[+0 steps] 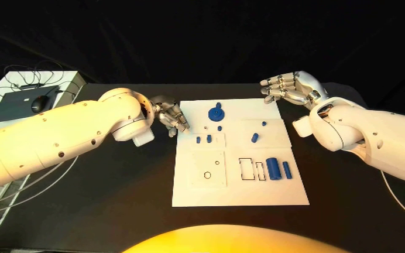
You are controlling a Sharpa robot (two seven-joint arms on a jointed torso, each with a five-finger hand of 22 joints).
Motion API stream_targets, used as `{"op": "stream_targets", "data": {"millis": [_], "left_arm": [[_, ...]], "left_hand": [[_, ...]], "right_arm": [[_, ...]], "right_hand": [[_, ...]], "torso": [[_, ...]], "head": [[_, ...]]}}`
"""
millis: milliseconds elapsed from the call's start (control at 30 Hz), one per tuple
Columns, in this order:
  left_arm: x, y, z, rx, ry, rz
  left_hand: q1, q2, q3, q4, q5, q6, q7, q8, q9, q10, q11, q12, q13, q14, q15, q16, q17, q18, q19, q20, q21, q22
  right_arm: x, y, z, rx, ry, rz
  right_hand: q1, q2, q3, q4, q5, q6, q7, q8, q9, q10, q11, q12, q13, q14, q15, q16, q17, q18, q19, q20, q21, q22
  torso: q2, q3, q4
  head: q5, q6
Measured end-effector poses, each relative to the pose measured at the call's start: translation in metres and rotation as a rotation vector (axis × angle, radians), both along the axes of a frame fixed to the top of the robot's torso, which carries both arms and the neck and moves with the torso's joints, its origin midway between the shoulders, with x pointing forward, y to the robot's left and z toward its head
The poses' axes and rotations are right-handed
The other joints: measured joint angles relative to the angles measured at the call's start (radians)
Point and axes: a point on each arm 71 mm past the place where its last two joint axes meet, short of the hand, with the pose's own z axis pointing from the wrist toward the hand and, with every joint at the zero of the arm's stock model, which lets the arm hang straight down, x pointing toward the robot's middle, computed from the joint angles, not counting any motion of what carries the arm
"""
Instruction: Assemble the parts on the task board
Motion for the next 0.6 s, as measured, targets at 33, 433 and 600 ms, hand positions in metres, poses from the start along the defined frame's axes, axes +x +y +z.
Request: {"op": "stream_targets", "data": {"millis": [33, 433, 600], "left_arm": [[0.002, -0.001, 0.001, -0.027, -0.020, -0.009], [0.011, -0.024, 0.010, -0.183, -0.278, -0.114], [0.010, -0.043, 0.007, -0.158, -0.375, -0.204]], "left_hand": [[0.009, 0.001, 0.007, -0.007, 0.000, 0.000, 0.000, 0.003, -0.006, -0.007, 0.007, -0.013, -0.006, -0.015, 0.007, -0.027, -0.023, 0.000, -0.012, 0.008, -0.019, -0.013], [0.005, -0.010, 0.009, -0.025, -0.012, 0.004, -0.014, 0.000, -0.053, -0.013, 0.029, -0.110, -0.012, -0.001, 0.033, -0.183, -0.206, 0.000, -0.014, 0.043, -0.147, -0.131], [0.009, -0.017, 0.009, -0.025, -0.012, -0.003, -0.022, -0.004, -0.054, -0.030, 0.045, -0.131, -0.012, 0.013, 0.031, -0.183, -0.220, 0.000, 0.010, 0.041, -0.154, -0.145]], "right_arm": [[0.000, -0.001, 0.000, -0.001, 0.000, -0.002], [0.004, -0.007, -0.001, -0.003, -0.001, -0.021], [0.005, -0.008, -0.002, -0.002, -0.001, -0.027]], "right_hand": [[0.007, 0.004, -0.001, -0.004, -0.004, 0.001, 0.001, 0.000, 0.000, 0.000, 0.000, 0.000, 0.000, 0.000, 0.000, 0.000, 0.000, 0.000, 0.000, 0.000, 0.000, 0.001], [0.018, 0.005, -0.008, -0.011, -0.017, 0.004, 0.004, 0.000, -0.001, 0.000, 0.000, -0.004, 0.000, 0.000, 0.000, 0.000, -0.003, 0.000, -0.009, -0.002, 0.012, 0.010], [0.023, 0.010, -0.012, -0.015, -0.017, 0.004, 0.004, 0.000, -0.001, 0.004, 0.004, -0.004, 0.000, 0.000, 0.000, 0.000, -0.004, 0.000, -0.009, -0.002, 0.019, 0.015]], "torso": [[0.000, 0.0002, -0.0001], [0.000, 0.0011, -0.0007], [0.000, 0.0008, -0.0002]], "head": [[0.000, 0.001], [-0.006, 0.012], [-0.010, 0.015]]}}
